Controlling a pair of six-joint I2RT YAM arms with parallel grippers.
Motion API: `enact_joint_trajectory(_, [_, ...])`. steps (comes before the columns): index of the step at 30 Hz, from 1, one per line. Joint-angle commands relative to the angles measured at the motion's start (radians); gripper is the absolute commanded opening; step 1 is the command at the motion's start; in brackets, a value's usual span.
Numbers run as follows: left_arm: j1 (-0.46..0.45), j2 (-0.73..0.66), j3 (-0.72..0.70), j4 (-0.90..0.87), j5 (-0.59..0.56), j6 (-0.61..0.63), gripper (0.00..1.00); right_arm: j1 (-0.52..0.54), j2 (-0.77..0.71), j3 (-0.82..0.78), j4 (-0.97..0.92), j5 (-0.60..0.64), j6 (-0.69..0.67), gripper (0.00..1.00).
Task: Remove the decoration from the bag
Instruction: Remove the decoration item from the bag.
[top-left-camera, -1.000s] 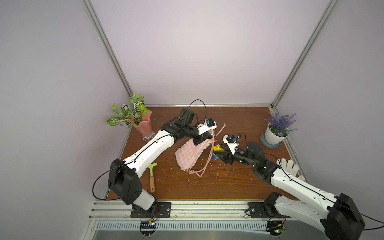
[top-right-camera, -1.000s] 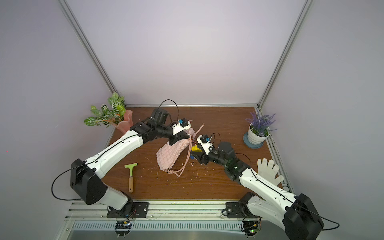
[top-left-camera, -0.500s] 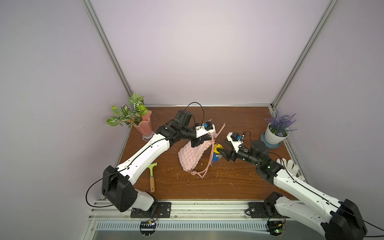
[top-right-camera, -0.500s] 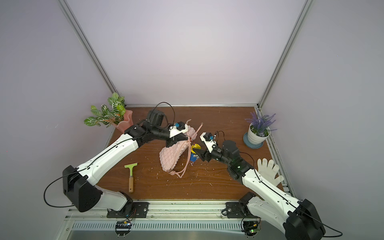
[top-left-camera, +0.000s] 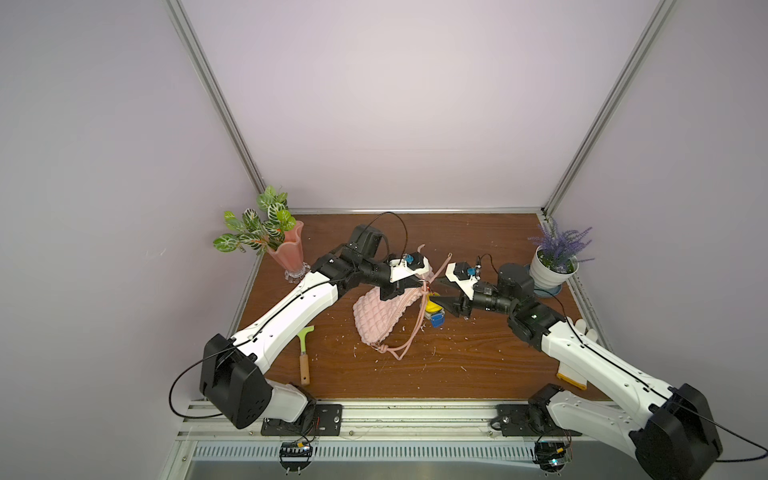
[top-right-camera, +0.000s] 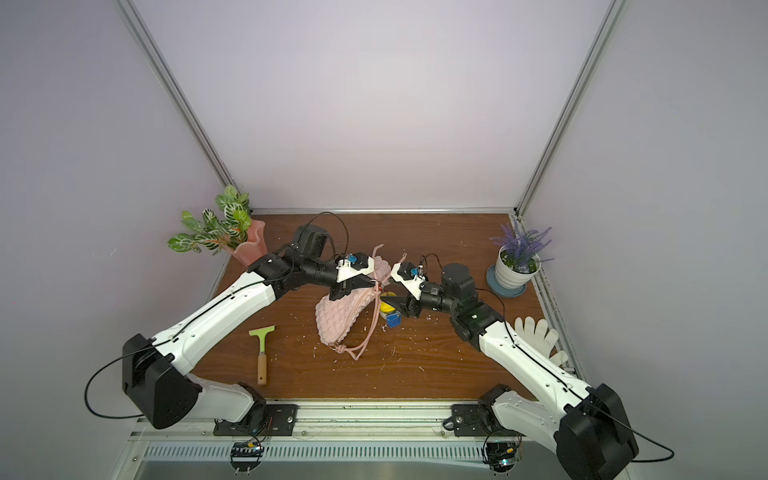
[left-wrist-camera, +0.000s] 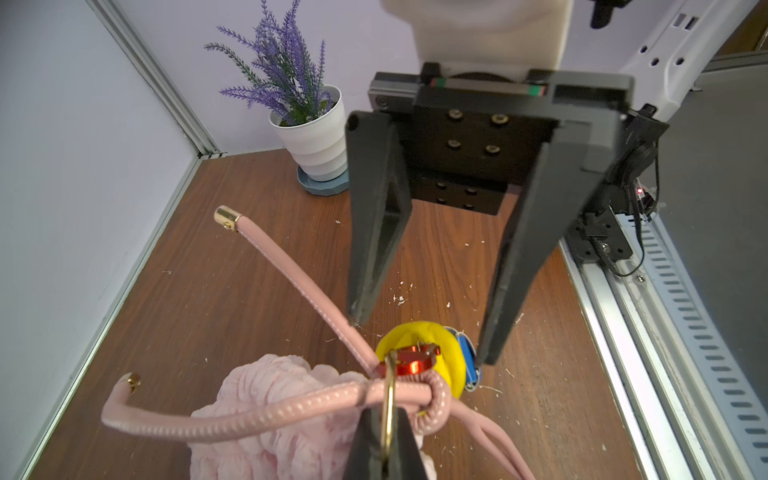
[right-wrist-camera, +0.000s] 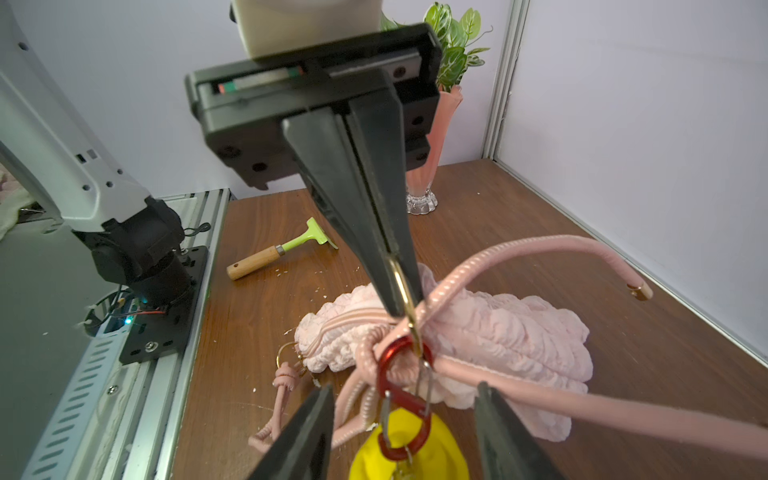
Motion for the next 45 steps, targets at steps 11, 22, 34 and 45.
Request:
enact_joint_trajectory(11, [-0.007, -0.006, 0.018, 0.011, 0.052, 0.053, 0.00, -0.020, 0.069, 0.019, 0.042, -0.179, -0.009, 0.46])
enact_joint_trajectory(22, [-0.008, 0.012, 0.033, 0.011, 0.051, 0.051, 0.00, -0.017, 0.081, 0.032, 0.048, -0.178, -0.013, 0.40])
enact_joint_trajectory(34, [-0.008, 0.026, 0.046, 0.010, 0.034, 0.048, 0.00, -0.018, 0.095, 0.048, 0.003, -0.178, -0.046, 0.26])
enact_joint_trajectory(45, [-0.009, 0.037, 0.055, 0.011, 0.014, 0.042, 0.00, -0.012, 0.099, 0.056, -0.017, -0.154, -0.062, 0.19])
